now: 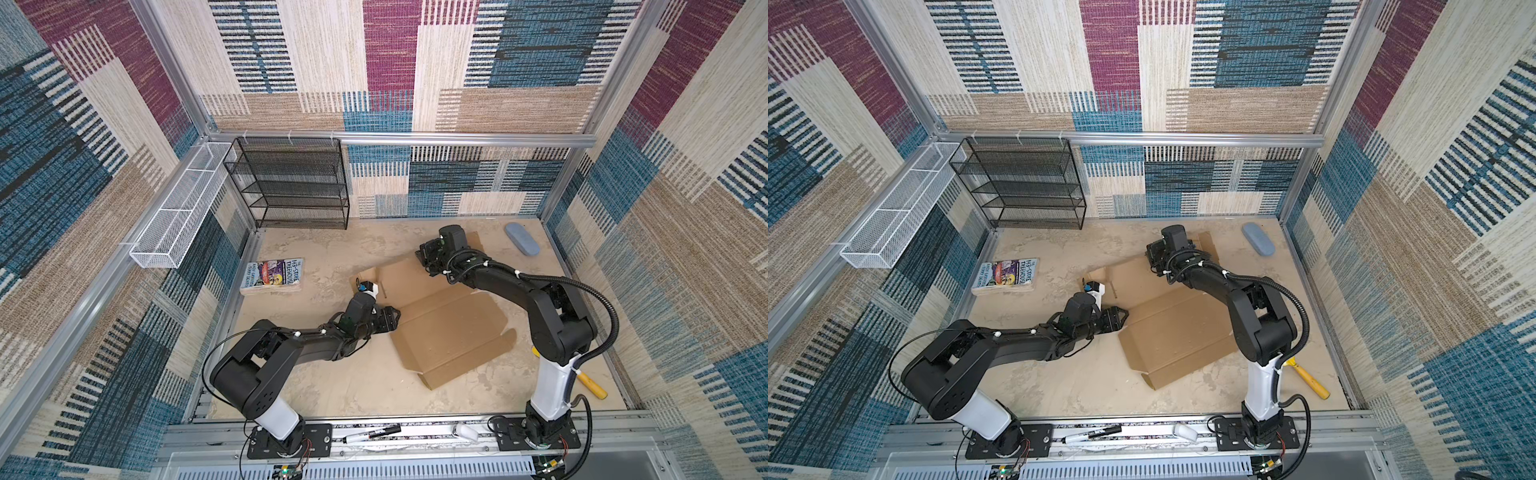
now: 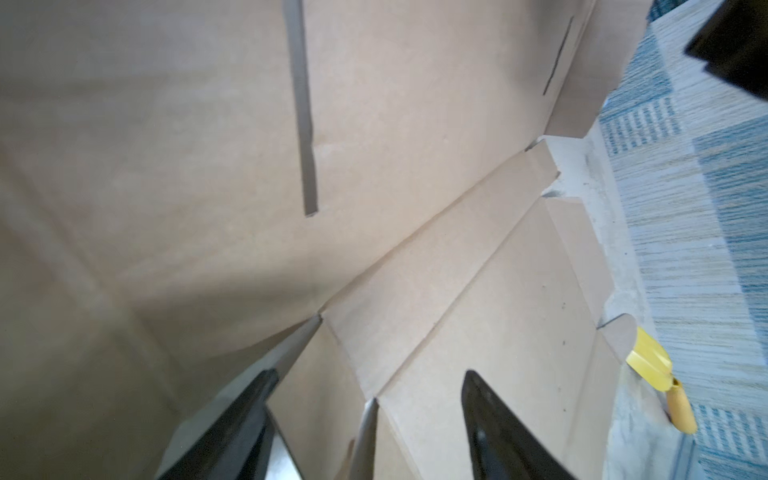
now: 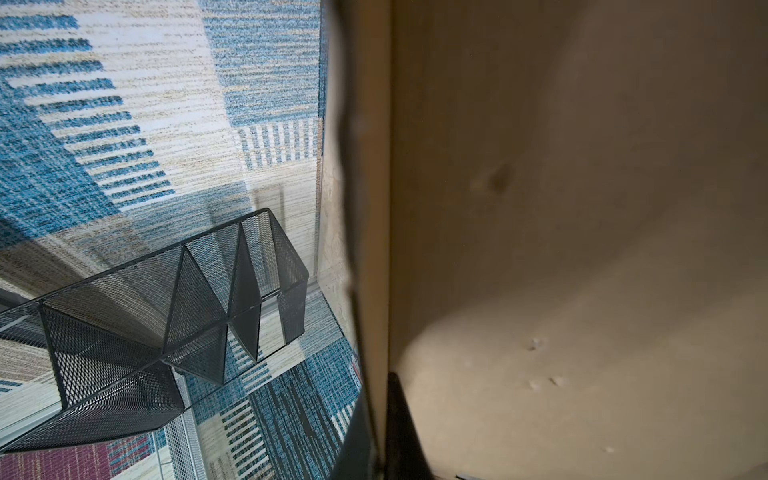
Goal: Fold the paper box
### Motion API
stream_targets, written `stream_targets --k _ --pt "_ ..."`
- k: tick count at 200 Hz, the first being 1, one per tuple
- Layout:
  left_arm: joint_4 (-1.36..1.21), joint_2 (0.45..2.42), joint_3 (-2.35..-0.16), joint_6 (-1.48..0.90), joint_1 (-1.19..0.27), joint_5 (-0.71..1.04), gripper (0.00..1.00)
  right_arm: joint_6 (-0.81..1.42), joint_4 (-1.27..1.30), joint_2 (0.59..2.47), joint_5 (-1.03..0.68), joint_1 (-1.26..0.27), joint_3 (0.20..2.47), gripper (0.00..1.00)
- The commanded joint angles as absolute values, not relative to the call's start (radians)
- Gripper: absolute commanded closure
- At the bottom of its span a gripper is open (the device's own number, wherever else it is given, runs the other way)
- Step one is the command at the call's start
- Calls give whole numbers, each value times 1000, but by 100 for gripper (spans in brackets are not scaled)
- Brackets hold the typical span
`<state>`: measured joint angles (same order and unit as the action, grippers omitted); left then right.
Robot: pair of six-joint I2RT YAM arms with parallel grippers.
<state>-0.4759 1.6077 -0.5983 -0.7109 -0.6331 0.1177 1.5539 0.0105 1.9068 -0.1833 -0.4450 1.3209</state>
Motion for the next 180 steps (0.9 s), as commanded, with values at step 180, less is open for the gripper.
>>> stream_targets --k 180 --pt "-623 1819 -693 -763 -688 206 34 1562 66 1907 -204 -446 1295 95"
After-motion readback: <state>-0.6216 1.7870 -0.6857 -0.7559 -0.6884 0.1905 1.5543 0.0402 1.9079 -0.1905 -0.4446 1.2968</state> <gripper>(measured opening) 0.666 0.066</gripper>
